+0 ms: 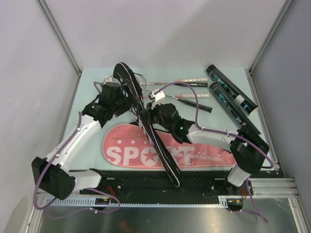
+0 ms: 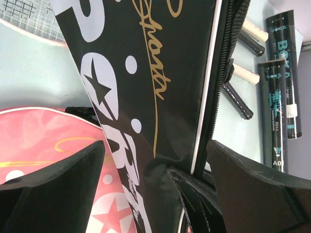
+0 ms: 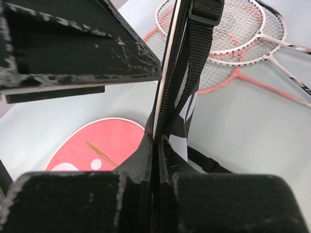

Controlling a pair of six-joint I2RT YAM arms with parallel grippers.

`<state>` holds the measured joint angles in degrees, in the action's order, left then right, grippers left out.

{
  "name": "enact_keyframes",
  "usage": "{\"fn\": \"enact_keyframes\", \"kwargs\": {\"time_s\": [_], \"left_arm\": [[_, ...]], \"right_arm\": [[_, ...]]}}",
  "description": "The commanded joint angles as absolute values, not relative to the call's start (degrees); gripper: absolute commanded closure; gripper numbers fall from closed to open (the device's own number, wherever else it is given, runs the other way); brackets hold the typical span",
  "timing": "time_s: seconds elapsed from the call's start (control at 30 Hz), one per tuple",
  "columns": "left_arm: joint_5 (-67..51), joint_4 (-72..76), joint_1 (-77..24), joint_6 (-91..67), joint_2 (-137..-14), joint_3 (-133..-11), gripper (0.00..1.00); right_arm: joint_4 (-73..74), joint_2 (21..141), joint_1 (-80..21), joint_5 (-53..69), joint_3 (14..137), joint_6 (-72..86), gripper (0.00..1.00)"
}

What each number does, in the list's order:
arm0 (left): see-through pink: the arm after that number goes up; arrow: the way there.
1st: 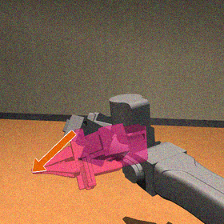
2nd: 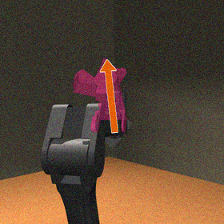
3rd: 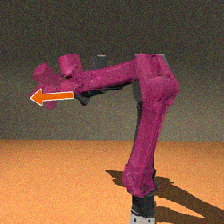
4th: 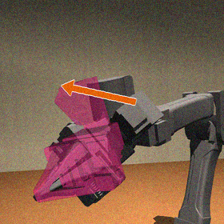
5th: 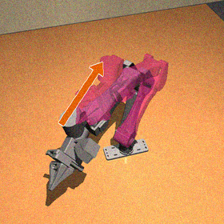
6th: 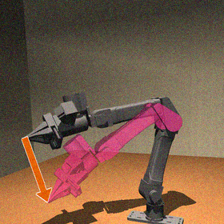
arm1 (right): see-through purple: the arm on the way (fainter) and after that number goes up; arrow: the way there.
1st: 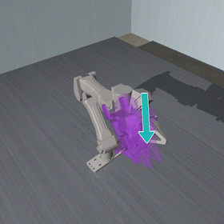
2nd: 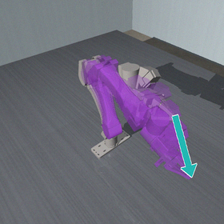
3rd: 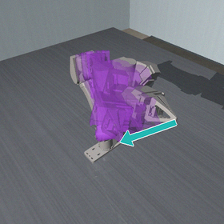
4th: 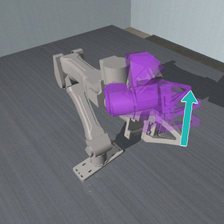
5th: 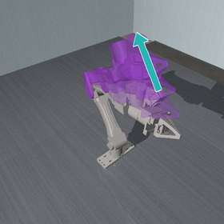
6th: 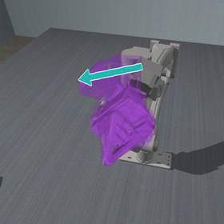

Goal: Pack up the badminton gear
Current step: Open the racket bag at the center of the board.

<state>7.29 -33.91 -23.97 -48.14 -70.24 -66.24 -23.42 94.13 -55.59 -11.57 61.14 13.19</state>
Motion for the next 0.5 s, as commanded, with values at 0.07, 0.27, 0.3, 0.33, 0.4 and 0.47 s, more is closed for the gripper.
{"fn": "enact_keyframes", "kwargs": {"time_s": [0.07,0.27,0.3,0.33,0.4,0.47], "left_arm": [[6.78,-27.96,-24.35,-51.06,-69.61,-64.34,0.05],[5.80,-26.55,-24.35,-51.07,-72.59,-62.85,0.23],[5.37,-25.76,-24.35,-50.80,-72.86,-62.41,0.24],[5.10,-24.36,-24.35,-50.37,-73.12,-61.88,0.24],[3.35,-22.77,-24.35,-48.97,-74.00,-61.26,0.26],[1.85,-20.92,-24.35,-48.25,-74.70,-61.08,0.27]], "right_arm": [[-27.16,93.78,-56.07,-12.22,61.44,12.30,1.00],[-26.81,93.34,-56.51,-11.86,61.44,12.48,1.00],[-26.63,93.25,-56.60,-11.69,61.44,12.48,1.00],[-26.46,93.25,-56.69,-11.60,61.44,12.48,1.00],[-26.54,93.34,-56.95,-11.25,61.52,12.39,1.00],[-26.63,93.43,-57.04,-9.94,61.44,12.22,1.00]]}}
